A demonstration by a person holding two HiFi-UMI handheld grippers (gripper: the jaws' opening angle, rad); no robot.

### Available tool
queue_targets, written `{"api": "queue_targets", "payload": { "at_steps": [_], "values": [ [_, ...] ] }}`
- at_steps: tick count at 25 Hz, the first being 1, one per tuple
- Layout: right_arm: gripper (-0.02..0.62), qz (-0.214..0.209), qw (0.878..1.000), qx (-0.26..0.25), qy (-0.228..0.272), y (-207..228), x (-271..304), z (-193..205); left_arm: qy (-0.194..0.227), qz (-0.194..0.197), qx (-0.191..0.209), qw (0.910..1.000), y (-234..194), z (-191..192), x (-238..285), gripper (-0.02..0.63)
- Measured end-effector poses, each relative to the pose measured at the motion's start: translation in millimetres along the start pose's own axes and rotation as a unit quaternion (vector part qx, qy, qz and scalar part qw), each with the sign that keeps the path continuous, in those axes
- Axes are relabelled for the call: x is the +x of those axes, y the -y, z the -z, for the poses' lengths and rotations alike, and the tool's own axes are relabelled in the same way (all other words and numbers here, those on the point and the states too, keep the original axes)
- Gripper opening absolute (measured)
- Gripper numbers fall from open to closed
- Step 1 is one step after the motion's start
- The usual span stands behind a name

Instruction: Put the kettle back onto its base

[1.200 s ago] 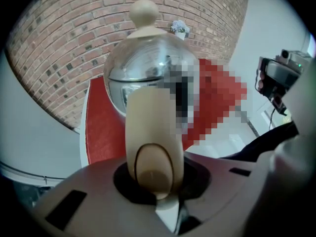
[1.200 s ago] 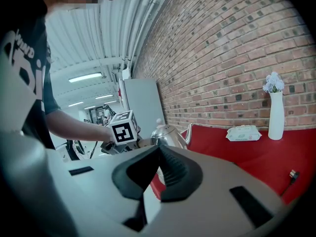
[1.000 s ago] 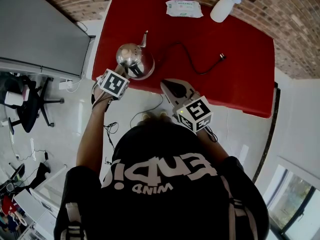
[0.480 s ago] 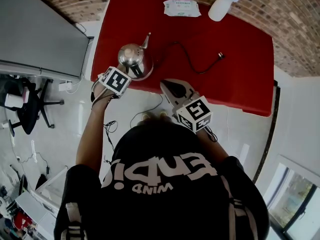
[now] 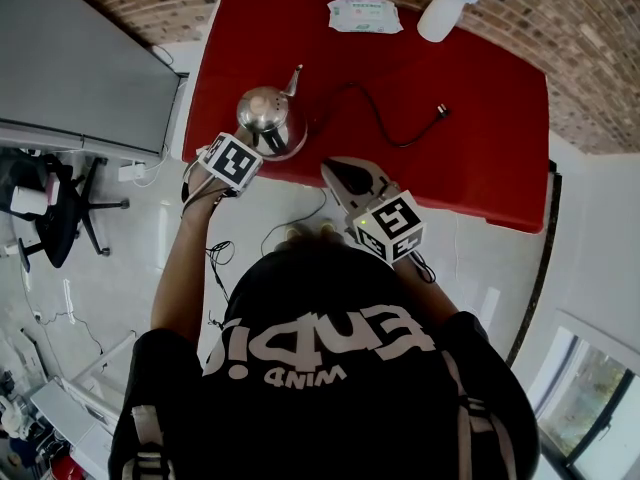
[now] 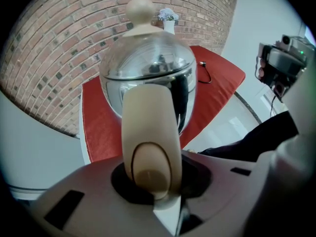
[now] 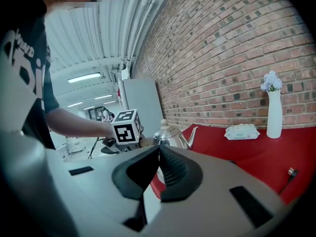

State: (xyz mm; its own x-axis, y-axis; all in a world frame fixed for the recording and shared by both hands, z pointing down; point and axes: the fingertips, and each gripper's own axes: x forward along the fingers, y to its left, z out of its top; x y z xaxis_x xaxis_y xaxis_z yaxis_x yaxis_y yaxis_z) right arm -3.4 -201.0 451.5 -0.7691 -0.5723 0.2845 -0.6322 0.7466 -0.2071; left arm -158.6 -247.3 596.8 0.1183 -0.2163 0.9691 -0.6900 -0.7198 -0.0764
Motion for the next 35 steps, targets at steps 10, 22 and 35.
{"api": "queue_targets", "payload": {
  "at_steps": [10,22,35],
  "values": [
    [0.023,0.002,1.000,0.000,0.000,-2,-7,1,0.017,0.010,-0.004,0.9998,5,-4,-1,0.213],
    [0.023,-0.021,1.000,-0.013,-0.001,-18,-25,-1,0.074,-0.059,-0.010,0.9955,3,-8,-57,0.227],
    [0.023,-0.052,0.998,-0.019,-0.004,-69,-44,14,0.382,-0.043,-0.150,0.9109,81,12,-189,0.008]
  ]
}}
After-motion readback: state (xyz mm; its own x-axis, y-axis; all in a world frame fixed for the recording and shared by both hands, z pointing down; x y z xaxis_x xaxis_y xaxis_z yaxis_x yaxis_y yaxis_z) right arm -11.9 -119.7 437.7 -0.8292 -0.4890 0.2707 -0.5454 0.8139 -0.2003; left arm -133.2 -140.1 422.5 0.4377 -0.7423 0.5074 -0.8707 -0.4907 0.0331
